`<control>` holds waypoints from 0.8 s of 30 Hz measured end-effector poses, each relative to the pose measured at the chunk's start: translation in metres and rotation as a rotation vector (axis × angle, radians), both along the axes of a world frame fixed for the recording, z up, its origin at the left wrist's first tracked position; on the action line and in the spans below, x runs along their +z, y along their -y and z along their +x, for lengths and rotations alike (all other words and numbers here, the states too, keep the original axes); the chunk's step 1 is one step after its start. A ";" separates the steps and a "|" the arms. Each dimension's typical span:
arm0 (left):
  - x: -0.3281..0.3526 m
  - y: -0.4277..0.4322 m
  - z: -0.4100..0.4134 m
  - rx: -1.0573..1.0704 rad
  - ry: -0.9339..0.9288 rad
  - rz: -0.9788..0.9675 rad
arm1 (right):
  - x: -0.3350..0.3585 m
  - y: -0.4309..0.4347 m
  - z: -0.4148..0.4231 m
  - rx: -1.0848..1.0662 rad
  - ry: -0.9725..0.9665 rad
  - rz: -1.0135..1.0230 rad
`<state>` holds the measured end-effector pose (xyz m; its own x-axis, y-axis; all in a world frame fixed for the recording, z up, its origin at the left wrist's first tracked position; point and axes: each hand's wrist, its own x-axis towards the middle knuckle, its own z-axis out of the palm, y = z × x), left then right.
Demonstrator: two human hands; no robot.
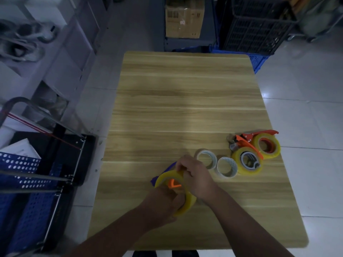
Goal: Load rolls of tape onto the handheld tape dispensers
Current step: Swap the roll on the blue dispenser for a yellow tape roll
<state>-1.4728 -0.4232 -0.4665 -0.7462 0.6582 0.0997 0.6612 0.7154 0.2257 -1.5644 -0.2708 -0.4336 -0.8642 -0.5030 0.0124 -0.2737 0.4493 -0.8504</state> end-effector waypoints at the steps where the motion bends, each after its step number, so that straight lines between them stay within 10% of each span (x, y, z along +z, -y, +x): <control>1: 0.000 0.001 -0.001 -0.013 0.006 -0.003 | -0.001 0.000 0.001 -0.022 0.003 -0.015; 24: 0.008 -0.006 0.000 -0.116 0.086 0.066 | -0.007 -0.011 0.002 -0.008 0.135 -0.029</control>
